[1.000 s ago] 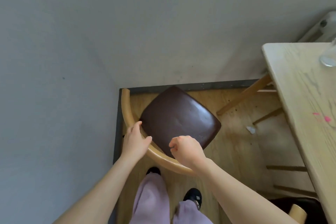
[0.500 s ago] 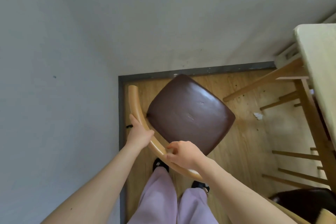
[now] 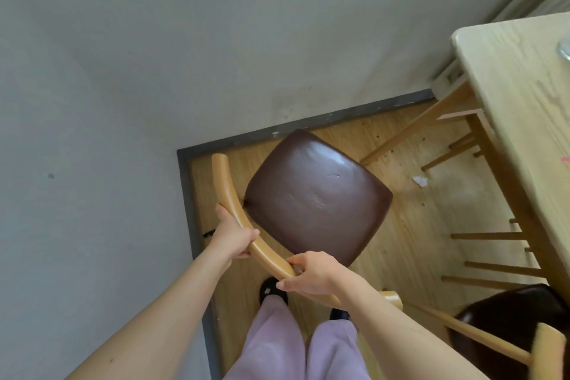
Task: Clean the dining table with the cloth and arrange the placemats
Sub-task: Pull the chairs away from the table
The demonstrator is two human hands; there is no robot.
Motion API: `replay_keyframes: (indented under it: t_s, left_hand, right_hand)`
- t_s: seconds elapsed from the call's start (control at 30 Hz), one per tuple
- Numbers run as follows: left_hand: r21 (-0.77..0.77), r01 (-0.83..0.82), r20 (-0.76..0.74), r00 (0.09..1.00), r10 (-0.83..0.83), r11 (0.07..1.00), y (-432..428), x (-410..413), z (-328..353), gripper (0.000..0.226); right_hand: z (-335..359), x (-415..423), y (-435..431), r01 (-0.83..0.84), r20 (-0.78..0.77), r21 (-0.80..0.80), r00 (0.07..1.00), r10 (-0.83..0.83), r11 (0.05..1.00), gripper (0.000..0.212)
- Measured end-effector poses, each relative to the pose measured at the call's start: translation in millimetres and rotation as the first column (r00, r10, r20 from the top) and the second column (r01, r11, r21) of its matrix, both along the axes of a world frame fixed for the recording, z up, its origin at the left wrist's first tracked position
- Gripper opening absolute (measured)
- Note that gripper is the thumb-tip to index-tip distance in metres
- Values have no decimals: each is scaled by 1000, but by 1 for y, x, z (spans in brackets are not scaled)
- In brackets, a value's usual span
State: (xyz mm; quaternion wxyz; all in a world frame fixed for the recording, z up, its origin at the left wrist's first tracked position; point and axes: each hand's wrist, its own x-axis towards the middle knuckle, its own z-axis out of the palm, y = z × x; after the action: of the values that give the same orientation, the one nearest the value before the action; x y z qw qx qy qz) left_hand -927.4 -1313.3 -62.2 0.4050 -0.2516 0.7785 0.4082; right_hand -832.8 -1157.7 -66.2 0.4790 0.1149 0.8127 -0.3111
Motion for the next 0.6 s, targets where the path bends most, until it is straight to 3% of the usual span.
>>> replay_keyframes:
  t_s: [0.43, 0.6]
  left_hand:
    - [25, 242, -63, 969, -240, 970, 77, -15, 7, 104]
    - [47, 294, -36, 956, -293, 955, 102, -19, 8, 101]
  right_hand:
    - [12, 28, 58, 246, 15, -36, 969, -246, 968, 55]
    - [11, 39, 68, 259, 9, -4, 966, -259, 966, 56]
